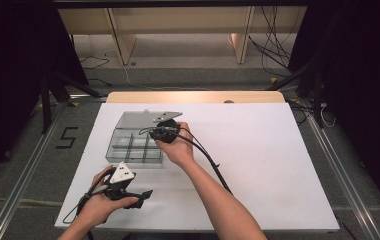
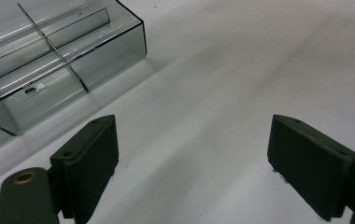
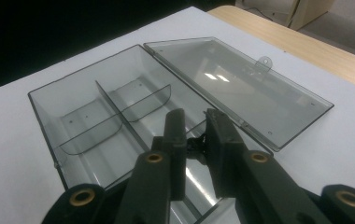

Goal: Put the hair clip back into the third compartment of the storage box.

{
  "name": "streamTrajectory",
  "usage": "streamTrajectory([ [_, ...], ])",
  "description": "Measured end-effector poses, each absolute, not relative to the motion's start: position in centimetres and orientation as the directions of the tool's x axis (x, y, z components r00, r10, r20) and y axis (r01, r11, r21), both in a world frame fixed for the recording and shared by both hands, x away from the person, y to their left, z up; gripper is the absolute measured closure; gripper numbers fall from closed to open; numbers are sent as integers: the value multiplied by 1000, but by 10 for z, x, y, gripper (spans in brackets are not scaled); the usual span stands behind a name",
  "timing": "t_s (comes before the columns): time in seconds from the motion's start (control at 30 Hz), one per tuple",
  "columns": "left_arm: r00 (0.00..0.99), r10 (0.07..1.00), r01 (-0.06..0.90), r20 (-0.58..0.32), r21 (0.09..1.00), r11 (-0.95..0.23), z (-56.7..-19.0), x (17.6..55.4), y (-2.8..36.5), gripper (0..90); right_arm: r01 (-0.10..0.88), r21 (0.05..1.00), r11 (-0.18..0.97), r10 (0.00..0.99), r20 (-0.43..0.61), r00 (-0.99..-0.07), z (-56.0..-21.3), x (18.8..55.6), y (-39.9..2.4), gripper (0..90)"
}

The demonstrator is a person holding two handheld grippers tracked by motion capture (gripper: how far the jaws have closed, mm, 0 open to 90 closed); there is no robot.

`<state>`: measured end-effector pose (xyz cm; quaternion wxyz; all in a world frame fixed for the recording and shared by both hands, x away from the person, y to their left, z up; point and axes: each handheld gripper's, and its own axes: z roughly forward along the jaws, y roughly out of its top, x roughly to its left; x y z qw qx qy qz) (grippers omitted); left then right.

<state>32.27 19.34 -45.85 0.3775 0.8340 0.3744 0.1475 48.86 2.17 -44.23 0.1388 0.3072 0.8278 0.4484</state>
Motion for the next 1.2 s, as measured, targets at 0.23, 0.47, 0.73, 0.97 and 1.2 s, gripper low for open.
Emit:
streamTrajectory([
  [0.23, 675, 737, 514, -37, 740, -434, -458, 323, 194, 159, 394, 820, 415, 638, 46, -769, -447, 492, 25, 794],
  [0.47, 676, 736, 514, -37, 740, -435, -459, 323, 193, 159, 402, 816, 415, 645, 48, -763, -449, 495, 26, 794],
  [0.73, 673, 738, 518, -39, 738, -433, -459, 323, 194, 159, 413, 805, 427, 646, 48, -762, -453, 497, 28, 791],
  [0.97, 673, 739, 516, -36, 739, -433, -458, 323, 195, 159, 417, 802, 428, 652, 45, -757, -456, 499, 30, 782],
  [1.2, 673, 738, 516, -38, 739, -433, -459, 323, 194, 159, 420, 800, 428, 659, 41, -751, -459, 498, 32, 696],
])
